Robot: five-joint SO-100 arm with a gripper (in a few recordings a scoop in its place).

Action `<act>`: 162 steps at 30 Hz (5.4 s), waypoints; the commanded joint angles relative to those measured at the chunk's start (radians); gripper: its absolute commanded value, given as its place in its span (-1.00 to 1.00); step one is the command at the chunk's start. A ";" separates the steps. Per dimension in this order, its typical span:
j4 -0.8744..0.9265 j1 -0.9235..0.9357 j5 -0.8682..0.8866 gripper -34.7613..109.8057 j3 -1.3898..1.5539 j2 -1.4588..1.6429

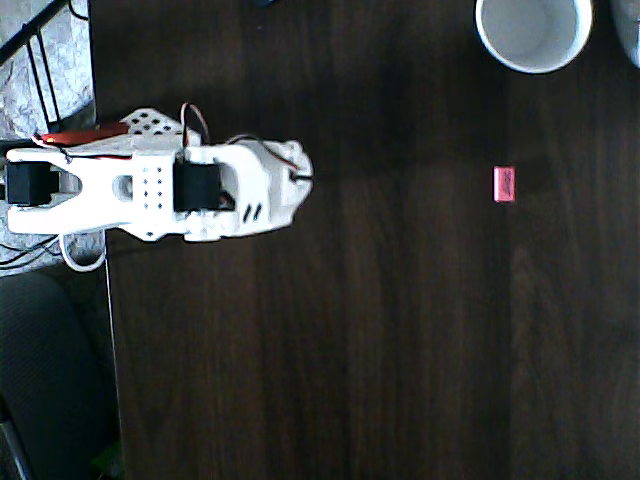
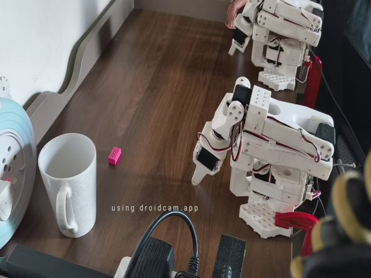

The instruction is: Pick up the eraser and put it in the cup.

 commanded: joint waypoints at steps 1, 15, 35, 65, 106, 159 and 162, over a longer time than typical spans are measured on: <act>0.040 0.006 -0.067 -0.48 0.023 0.038; 0.040 0.006 -0.067 -0.48 0.023 0.038; 0.040 0.006 -0.067 -0.48 0.023 0.038; 0.046 -0.038 -0.115 -0.52 0.021 0.038; -0.044 0.021 1.358 -0.25 -1.637 -1.842; 0.044 0.117 1.404 -0.52 -1.987 -2.341; 0.044 0.117 1.396 -0.52 -1.988 -2.341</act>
